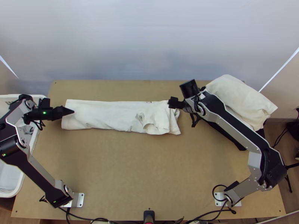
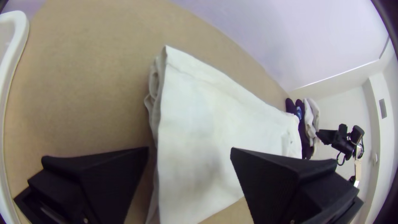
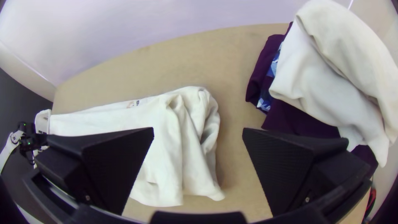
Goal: Fold the t-shirt
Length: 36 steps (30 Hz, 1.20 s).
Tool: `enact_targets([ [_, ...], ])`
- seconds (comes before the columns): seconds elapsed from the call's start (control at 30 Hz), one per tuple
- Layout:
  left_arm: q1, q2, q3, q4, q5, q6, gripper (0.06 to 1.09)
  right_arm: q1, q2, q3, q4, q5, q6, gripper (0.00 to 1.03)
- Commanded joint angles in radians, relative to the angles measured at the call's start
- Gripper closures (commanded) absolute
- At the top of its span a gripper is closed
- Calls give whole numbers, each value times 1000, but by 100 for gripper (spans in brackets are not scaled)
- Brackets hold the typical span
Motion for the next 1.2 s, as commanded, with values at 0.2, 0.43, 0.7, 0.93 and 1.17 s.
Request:
enact_targets([
  [0.2, -62, 8, -82, 90, -64, 9, 13, -1, -11, -23, -3, -2, -3, 3],
  [0.43, -155, -10, -109, 90, -61, -18, 13, -3, -4, -23, -3, -2, -4, 3],
  [0.7, -207, -28, -105, 222, -107, -202, 105, -9, -5, -18, -1, 0, -3, 3],
  [0.93, -5, 19, 37, 187, -142, -170, 105, -34, -48, -44, -1, 0, -9, 3],
  [1.17, 106, 130, 300, -101, -208, -172, 105, -40, -62, -60, -1, 0, -9, 3],
])
